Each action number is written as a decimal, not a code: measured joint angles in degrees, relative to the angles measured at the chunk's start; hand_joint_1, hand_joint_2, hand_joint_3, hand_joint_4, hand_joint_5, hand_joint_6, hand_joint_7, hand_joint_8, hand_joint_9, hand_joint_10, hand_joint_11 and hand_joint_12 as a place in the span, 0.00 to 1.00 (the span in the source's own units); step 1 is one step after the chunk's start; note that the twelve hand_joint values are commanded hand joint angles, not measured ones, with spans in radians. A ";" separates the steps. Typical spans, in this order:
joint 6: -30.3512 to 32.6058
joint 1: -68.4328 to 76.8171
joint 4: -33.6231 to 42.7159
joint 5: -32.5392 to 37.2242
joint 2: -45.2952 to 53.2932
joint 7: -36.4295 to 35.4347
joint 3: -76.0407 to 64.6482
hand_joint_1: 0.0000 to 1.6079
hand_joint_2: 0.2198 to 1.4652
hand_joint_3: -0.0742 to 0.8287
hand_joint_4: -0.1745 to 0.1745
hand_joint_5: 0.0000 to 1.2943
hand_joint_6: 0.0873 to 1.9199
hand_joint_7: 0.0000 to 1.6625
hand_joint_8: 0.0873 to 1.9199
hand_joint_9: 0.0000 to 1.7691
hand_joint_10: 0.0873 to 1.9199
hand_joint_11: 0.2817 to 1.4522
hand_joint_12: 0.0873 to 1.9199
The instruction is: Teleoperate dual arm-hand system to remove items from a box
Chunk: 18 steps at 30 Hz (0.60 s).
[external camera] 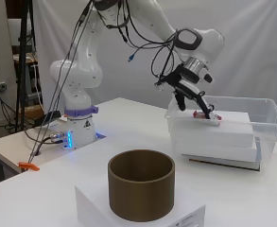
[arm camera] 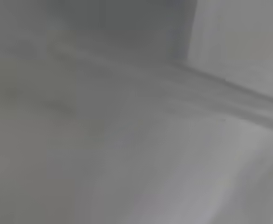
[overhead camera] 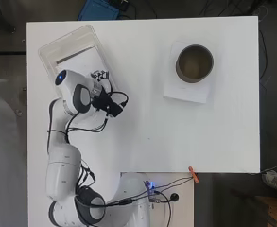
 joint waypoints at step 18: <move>-0.29 1.46 -0.01 3.23 -3.22 -4.32 -1.87 0.26 0.82 0.08 0.66 0.36 0.35 0.36 0.31 0.37 0.35 0.29 0.14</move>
